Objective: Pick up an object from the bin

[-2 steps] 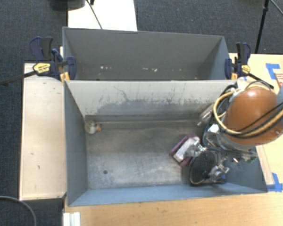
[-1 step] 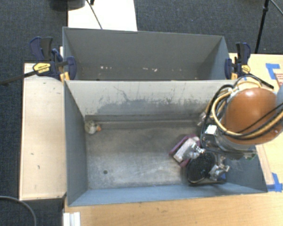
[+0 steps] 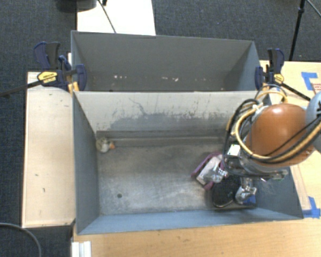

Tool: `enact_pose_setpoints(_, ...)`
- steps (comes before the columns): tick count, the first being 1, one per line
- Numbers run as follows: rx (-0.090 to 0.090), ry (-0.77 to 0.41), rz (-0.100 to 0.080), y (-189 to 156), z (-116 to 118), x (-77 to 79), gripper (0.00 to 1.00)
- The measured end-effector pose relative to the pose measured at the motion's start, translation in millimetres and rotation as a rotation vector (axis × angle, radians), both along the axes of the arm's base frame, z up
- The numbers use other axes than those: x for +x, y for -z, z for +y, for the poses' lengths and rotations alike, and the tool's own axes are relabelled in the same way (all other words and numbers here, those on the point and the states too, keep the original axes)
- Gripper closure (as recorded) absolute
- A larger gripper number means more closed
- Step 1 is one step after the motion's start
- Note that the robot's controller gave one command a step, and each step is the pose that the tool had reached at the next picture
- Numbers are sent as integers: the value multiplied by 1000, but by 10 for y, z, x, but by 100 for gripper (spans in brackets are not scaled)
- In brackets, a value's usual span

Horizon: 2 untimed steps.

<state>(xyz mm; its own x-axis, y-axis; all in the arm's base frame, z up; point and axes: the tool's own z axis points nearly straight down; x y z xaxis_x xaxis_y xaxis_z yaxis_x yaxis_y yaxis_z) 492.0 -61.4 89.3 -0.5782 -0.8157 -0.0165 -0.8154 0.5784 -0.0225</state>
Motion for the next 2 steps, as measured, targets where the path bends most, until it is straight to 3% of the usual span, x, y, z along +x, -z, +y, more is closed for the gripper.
enact_pose_setpoints(1,18,-18,-1,47,-164,18,0)
enact_pose_setpoints(2,19,-13,-3,47,-182,21,100)
